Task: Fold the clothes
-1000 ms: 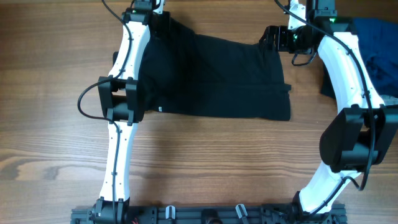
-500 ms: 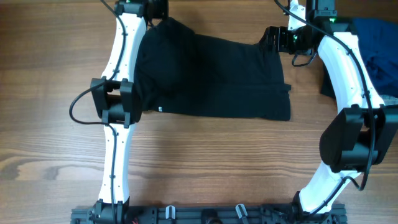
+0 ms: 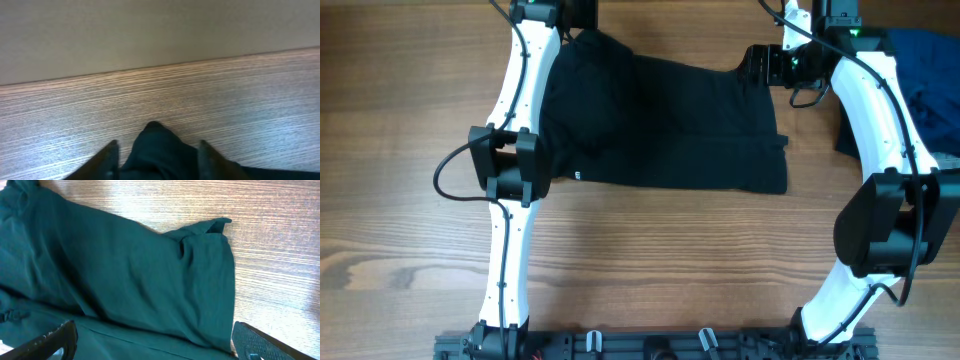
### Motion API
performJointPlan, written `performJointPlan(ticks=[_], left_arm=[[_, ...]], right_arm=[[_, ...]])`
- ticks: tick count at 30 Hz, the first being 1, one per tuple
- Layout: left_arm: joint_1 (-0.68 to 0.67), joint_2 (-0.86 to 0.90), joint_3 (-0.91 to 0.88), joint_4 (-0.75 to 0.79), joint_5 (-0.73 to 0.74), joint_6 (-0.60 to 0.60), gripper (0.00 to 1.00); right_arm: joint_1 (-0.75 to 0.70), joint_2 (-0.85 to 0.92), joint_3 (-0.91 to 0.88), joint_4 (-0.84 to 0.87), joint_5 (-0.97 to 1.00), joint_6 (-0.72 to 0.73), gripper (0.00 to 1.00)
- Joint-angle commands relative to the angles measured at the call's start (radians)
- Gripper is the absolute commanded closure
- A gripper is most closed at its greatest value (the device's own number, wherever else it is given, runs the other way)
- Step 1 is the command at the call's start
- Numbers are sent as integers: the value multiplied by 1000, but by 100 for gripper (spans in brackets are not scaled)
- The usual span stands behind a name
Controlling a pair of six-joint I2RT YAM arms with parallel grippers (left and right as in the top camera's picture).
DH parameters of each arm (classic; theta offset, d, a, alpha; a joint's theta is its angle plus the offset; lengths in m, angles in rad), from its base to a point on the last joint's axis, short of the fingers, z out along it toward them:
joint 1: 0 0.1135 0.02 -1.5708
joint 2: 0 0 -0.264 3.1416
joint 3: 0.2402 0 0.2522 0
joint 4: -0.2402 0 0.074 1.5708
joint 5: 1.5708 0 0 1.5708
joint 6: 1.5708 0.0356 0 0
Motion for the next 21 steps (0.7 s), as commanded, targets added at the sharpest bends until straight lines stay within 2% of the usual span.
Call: performJointPlan(ticks=[1, 12, 21], left_arm=[[3, 63, -12, 0, -14, 5, 55], [3, 111, -13, 3, -13, 5, 55], [3, 112, -63, 10, -13, 5, 60]], right_arm=[[6, 2, 16, -4, -16, -21, 0], [6, 2, 16, -1, -16, -21, 1], [6, 2, 16, -1, -16, -21, 0]])
